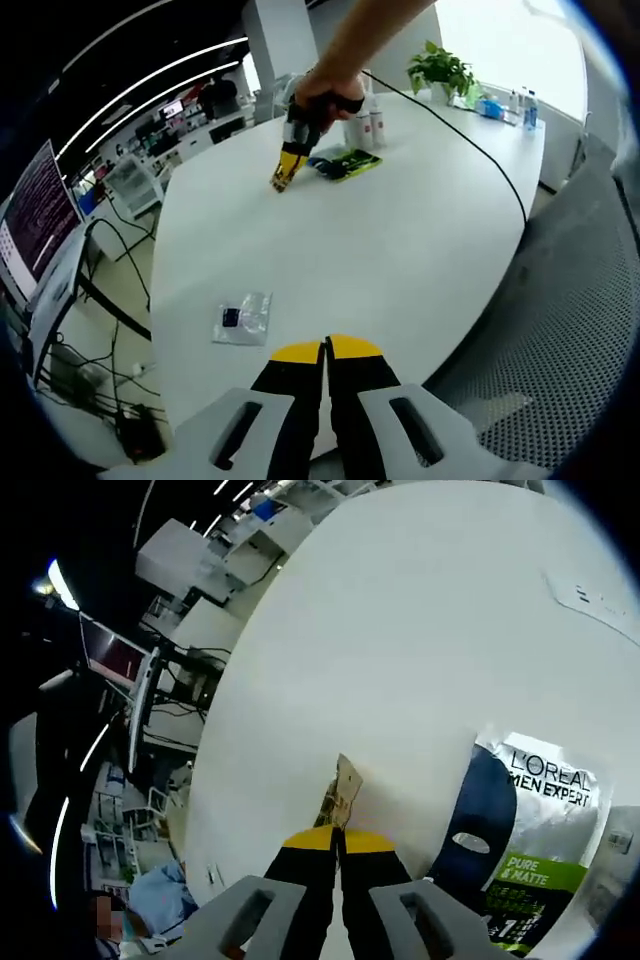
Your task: Arrange the skincare products in the storage area until every visible bottle or jar stands upright without overlapping.
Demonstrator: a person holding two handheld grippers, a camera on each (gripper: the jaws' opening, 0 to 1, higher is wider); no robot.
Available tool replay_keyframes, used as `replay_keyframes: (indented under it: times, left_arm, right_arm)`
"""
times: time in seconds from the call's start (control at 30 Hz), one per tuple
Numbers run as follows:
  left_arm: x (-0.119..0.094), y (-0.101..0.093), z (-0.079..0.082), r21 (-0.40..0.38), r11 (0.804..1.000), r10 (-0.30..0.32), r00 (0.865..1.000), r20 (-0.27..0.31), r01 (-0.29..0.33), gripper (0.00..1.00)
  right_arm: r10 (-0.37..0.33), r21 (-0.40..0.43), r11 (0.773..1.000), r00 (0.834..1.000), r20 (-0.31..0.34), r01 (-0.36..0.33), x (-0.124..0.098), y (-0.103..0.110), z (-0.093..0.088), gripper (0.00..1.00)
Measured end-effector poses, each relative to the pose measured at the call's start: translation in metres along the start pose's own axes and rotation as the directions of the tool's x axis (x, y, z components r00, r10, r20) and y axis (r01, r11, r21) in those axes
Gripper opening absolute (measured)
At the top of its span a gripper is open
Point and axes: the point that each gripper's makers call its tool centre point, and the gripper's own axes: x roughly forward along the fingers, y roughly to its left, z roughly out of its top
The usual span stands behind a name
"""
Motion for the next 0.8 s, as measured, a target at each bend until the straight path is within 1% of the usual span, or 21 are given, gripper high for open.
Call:
replay_keyframes:
  times: [0.03,0.1,0.2,0.23,0.3,0.33,0.37,0.4,0.43,0.47,0.53,0.57,0.6,0.63,0.67,0.7,0.73,0.77,0.8]
  left_arm:
    - [0.0,-0.001,-0.001,0.003,1.0,-0.002,1.0,-0.003,0.002,0.0]
    - [-0.001,0.0,0.001,0.004,1.0,0.0,1.0,0.002,0.0,0.0]
    - [-0.001,-0.001,0.001,0.007,1.0,-0.002,1.0,0.003,0.002,0.0]
    - [-0.001,-0.001,0.0,0.011,1.0,-0.003,1.0,0.0,0.003,0.0]
    - [-0.001,-0.002,0.0,0.013,1.0,-0.004,1.0,-0.003,0.004,0.0]
    - [-0.001,-0.002,0.0,0.015,1.0,-0.006,1.0,-0.003,0.006,0.0]
    - [-0.001,-0.003,0.0,0.018,1.0,-0.008,1.0,-0.005,0.008,0.0]
    - [-0.001,-0.003,0.0,0.021,1.0,-0.008,1.0,-0.006,0.008,0.0]
    - [-0.001,-0.003,0.0,0.024,1.0,-0.008,1.0,-0.005,0.008,0.0]
    - [-0.001,-0.003,0.001,0.024,1.0,-0.008,1.0,-0.003,0.008,0.0]
    - [-0.001,-0.003,0.001,0.022,1.0,-0.008,1.0,0.001,0.008,0.0]
    - [-0.001,-0.003,0.001,0.023,1.0,-0.008,1.0,0.002,0.008,0.0]
    - [-0.001,-0.003,0.002,0.024,1.0,-0.008,1.0,0.006,0.008,0.0]
    - [-0.002,-0.003,0.002,0.023,1.0,-0.007,1.0,0.007,0.007,0.0]
    - [-0.002,-0.002,0.002,0.023,1.0,-0.006,1.0,0.009,0.006,0.0]
    - [-0.002,-0.002,0.002,0.022,1.0,-0.005,1.0,0.011,0.004,0.0]
    - [-0.002,-0.002,0.002,0.023,1.0,-0.003,1.0,0.011,0.003,0.0]
    - [-0.002,-0.001,0.002,0.024,1.0,-0.002,1.0,0.009,0.001,0.0]
    - [-0.002,-0.001,0.001,0.024,1.0,0.0,1.0,0.005,0.0,0.0]
  right_arm:
    - [-0.009,-0.002,1.0,1.0,0.005,0.009,0.0,-0.001,0.0,0.0]
    - [-0.05,-0.039,0.998,0.998,0.026,0.051,-0.002,-0.009,0.001,0.0]
    - [-0.063,-0.03,0.997,0.997,0.033,0.064,-0.004,-0.014,0.0,0.03]
    - [-0.069,-0.038,0.997,0.996,0.05,0.071,-0.005,-0.015,0.003,0.04]
    - [-0.065,-0.056,0.996,0.996,0.062,0.069,-0.007,-0.014,0.004,0.05]
    - [-0.06,-0.056,0.996,0.996,0.066,0.064,-0.008,-0.013,0.005,0.07]
    - [-0.065,-0.051,0.996,0.995,0.072,0.069,-0.008,-0.015,0.004,0.13]
    - [-0.072,-0.055,0.996,0.994,0.077,0.076,-0.008,-0.017,0.003,0.16]
    - [-0.071,-0.057,0.996,0.995,0.076,0.075,-0.009,-0.017,0.0,0.16]
    - [-0.077,-0.07,0.994,0.994,0.077,0.082,-0.01,-0.019,-0.001,0.15]
    - [-0.093,-0.156,0.982,0.993,0.073,0.104,-0.013,-0.021,-0.005,0.14]
    - [-0.115,-0.195,0.973,0.991,0.069,0.126,-0.016,-0.022,-0.007,0.15]
    - [-0.091,-0.272,0.955,0.99,0.104,0.116,-0.016,-0.015,-0.002,0.16]
    - [-0.087,-0.283,0.952,0.989,0.118,0.118,-0.017,-0.011,-0.001,0.17]
    - [-0.074,-0.35,0.93,0.989,0.125,0.113,-0.018,-0.005,0.002,0.18]
    - [-0.068,-0.371,0.922,0.989,0.132,0.113,-0.018,-0.002,0.004,0.17]
    - [-0.085,-0.457,0.878,0.985,0.149,0.144,-0.019,0.002,0.011,0.17]
    - [-0.076,-0.493,0.858,0.985,0.153,0.143,-0.018,0.005,0.013,0.18]
    - [-0.065,-0.575,0.806,0.986,0.155,0.144,-0.014,0.012,0.018,0.19]
